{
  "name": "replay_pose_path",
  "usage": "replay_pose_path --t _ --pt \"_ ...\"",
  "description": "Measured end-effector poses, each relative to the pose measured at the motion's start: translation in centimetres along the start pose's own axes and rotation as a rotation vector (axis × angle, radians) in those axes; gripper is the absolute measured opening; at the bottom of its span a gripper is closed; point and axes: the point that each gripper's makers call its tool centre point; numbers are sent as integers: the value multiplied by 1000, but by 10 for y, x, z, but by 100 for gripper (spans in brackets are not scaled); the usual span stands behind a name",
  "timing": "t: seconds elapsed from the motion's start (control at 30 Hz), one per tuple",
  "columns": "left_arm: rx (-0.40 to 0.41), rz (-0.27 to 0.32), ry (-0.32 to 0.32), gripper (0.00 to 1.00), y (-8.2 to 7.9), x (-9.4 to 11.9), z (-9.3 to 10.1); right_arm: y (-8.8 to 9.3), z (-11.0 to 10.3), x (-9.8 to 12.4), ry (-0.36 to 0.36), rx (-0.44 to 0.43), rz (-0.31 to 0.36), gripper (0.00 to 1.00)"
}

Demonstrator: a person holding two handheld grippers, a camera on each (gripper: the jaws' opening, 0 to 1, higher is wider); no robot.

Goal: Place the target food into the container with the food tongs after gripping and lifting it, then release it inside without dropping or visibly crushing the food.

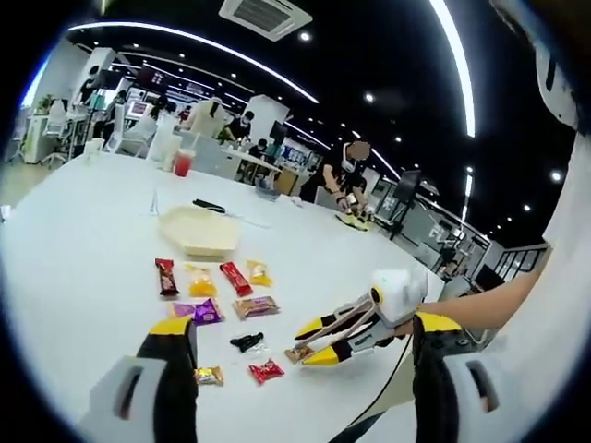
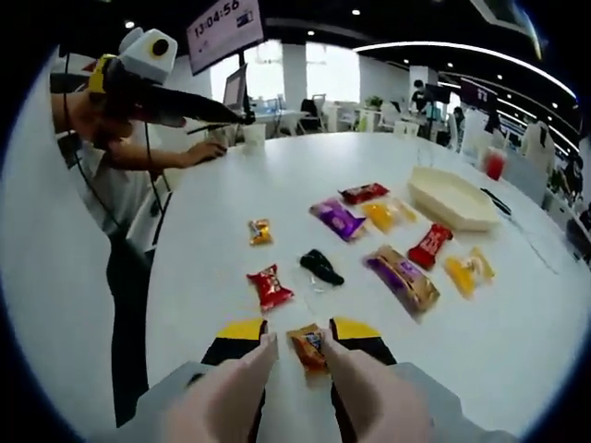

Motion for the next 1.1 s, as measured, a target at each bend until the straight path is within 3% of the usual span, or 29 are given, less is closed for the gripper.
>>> replay_pose_path --t 0.4,0.5,0.63,0.77,0.8,0.83,0.87,0.9,0.93,1.0,1.1 --pt "-7 51 -11 99 -7 5 0 -3 3 -1 36 12 2 26" --pt "-48 90 -2 92 -11 8 2 -15 4 3 45 -3 73 27" --pt "-39 70 5 84 -7 6 3 -1 10 -2 59 4 17 27" --pt "-41 65 0 89 -4 2 7 12 9 -3 55 -1 -26 26" --pt "-47 67 -1 94 -4 2 7 3 11 -4 72 -14 42 26" --pt "-66 98 -1 98 -8 1 9 13 10 -1 58 -22 -17 26" --pt "-136 164 0 99 -18 1 12 11 11 -1 61 -35 -3 26" --pt "-143 158 6 97 -17 2 15 10 10 -2 61 -30 2 26" --pt "-124 154 2 96 -16 2 15 10 10 -2 62 -28 3 25" --pt "-67 216 -8 97 -24 3 14 10 11 -1 63 -36 5 25" --pt "24 360 3 99 -44 10 15 9 11 -2 66 -37 9 24"
Point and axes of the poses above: the point that each gripper's makers call its tool centre point, and the gripper's own axes: x roughly backward along the fingers, z roughly to its right, y roughly out of its underside, and after that the axes turned 3 degrees about y, right-handed
